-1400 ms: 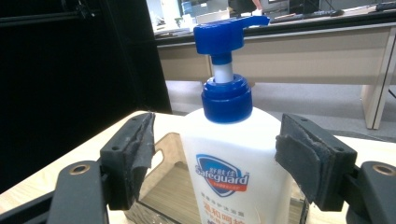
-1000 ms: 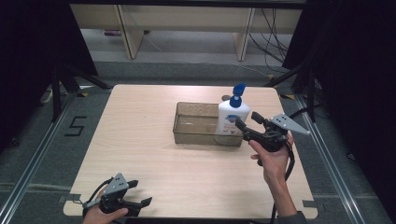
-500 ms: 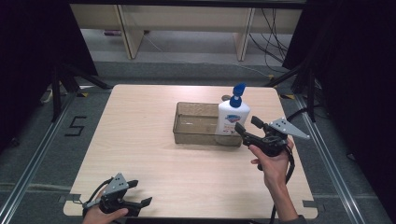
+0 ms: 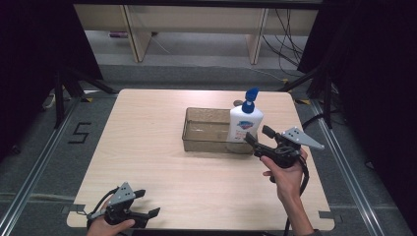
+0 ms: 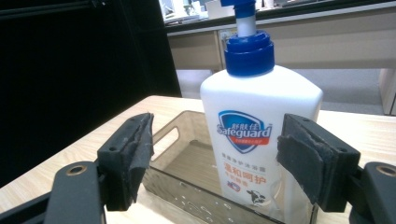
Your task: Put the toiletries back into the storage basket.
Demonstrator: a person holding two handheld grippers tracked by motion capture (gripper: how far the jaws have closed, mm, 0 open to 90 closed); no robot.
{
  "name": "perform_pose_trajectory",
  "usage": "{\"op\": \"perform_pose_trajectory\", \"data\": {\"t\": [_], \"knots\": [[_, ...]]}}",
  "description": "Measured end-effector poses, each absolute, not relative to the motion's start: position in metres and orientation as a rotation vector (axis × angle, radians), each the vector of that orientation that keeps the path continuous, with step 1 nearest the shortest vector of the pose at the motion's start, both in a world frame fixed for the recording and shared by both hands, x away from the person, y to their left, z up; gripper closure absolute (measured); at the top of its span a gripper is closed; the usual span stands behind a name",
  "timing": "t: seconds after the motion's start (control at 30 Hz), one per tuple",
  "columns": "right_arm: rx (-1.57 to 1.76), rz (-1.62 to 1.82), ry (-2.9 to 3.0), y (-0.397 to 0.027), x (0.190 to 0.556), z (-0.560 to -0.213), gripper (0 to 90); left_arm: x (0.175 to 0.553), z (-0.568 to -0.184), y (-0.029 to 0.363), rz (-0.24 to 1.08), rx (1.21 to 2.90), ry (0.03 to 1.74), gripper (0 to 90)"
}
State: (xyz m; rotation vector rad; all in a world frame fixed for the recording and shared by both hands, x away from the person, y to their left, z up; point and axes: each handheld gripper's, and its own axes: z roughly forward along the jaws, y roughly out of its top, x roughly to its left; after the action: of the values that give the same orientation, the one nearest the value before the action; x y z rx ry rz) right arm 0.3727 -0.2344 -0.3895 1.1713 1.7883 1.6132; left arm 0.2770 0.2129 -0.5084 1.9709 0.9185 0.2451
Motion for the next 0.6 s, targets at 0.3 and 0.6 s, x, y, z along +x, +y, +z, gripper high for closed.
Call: {"op": "perform_pose_trajectory", "data": {"t": [0.3,0.6], "knots": [[1.182,1.626,1.814,-0.228,0.368,-0.394,26.7,0.277,-0.509,0.213,0.246,1.966,0.924,14.8],[1.186,1.626,1.859,-0.219,0.364,-0.403,26.0,0.277,-0.508,0.214,0.248,1.962,0.932,14.7]]}}
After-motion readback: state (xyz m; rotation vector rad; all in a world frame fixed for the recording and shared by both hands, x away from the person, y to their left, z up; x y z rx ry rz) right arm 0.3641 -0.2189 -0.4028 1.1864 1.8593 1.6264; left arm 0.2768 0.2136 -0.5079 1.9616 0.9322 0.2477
